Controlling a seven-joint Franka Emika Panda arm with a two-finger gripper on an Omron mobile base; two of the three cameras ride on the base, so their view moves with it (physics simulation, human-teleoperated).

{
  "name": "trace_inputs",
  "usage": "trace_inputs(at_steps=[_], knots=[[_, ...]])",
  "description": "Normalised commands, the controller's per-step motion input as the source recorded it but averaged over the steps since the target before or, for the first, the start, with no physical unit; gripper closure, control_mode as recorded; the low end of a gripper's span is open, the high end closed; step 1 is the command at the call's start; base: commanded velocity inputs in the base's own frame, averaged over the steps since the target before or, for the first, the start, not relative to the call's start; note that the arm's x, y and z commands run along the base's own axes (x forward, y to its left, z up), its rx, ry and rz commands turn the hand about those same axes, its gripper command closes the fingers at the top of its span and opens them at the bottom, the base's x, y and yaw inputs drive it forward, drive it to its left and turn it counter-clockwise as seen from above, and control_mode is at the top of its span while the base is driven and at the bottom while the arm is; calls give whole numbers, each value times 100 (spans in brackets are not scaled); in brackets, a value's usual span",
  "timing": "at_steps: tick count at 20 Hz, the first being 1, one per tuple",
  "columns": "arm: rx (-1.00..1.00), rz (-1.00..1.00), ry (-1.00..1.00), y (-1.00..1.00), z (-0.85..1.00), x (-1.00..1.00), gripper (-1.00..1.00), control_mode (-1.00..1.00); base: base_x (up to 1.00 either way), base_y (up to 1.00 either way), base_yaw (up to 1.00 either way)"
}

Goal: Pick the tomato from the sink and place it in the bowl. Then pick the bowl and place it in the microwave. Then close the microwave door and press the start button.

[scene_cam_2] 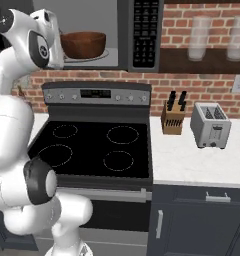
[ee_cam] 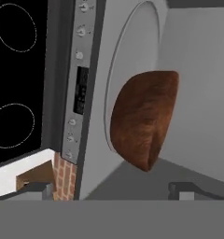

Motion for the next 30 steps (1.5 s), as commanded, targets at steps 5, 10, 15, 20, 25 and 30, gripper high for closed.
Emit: trace_inputs(at_steps=[5,10,15,20,25,30], knots=[[0,0,-24,0,-39,-100,-100,-100,0,0,0],[1,0,-7,0,-24,-100,-100,-100,0,0,0],[-2,0,0,5,-80,-100,-100,-100,0,0,0],[-7,-3,3,29,-100,-99,-100,-100,0,0,0],[-7,-1,1,27,-90,-100,-100,-100,0,0,0],[-7,0,0,58,-78,-100,-100,-100,0,0,0]])
